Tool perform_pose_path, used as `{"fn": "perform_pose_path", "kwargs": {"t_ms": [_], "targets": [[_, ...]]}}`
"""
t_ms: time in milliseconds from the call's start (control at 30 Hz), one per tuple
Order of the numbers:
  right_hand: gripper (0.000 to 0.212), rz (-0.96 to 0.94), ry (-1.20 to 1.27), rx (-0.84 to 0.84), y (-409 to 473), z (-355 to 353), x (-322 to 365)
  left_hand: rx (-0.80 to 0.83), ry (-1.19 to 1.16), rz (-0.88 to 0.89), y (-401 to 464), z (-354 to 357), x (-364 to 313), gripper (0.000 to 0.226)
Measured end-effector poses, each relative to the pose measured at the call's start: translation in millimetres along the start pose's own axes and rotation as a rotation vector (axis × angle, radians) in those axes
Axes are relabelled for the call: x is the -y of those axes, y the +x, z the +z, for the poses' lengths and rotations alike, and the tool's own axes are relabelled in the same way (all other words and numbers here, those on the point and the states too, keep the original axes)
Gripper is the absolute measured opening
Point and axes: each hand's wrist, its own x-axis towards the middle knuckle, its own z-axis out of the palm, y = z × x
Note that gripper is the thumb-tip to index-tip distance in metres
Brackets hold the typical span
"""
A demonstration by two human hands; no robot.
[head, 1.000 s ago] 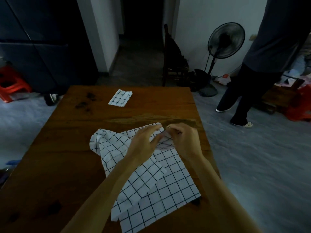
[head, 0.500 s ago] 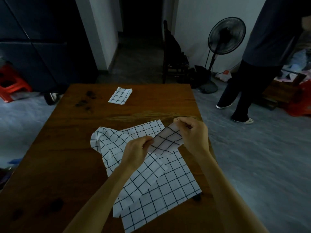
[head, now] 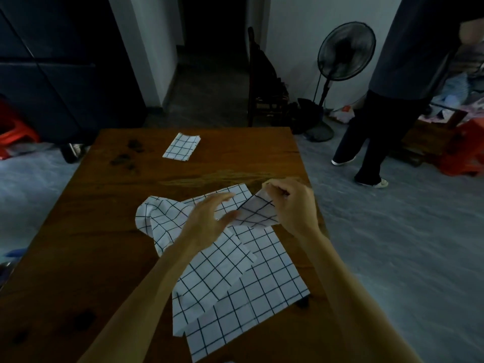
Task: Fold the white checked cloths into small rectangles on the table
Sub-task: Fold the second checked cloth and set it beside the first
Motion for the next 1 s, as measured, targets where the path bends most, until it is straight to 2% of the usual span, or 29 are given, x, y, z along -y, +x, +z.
{"fn": "perform_pose_path", "kwargs": {"t_ms": [67,133,200,300,400,433,533,700,867,1000], "targets": [[0.014,0.018,0.048,0.060,1,3,2,0.062,-0.048,0.060,8,6,-16,0.041],[0.015,0.036,0.097,0.079,1,1,5,0.080,-0.083,0.091,9,10,-22,0.020],[0.015,0.041,0.127,0.078,2,-2,8,0.034,-0.065,0.112,7,11,-23,0.017],[0.031,0.120,0.174,0.053,1,-4,6,-0.073,-0.172,0.006,6,8,-21,0.014],[0.047,0.343,0.283,0.040,-6,-5,-1,-0.119,-0.371,-0.156,4,4,-22,0.018],[0.044,0.403,0.331,0.082,-10,-4,-3,-0.131,-0.425,-0.187,2,3,-24,0.016],[0.018,0.488,0.426,0.228,-20,8,-4,-0.155,-0.531,-0.228,-5,5,-24,0.008],[0.030,0.517,0.338,0.173,-26,18,-1,-0.167,-0.571,-0.267,-18,3,-17,0.010],[0.027,0.541,0.342,0.194,-37,16,6,-0.194,-0.596,-0.284,-30,-4,-3,0.009],[0.011,0.611,0.339,0.162,-62,13,11,-0.223,-0.621,-0.329,-47,9,7,0.006]]}}
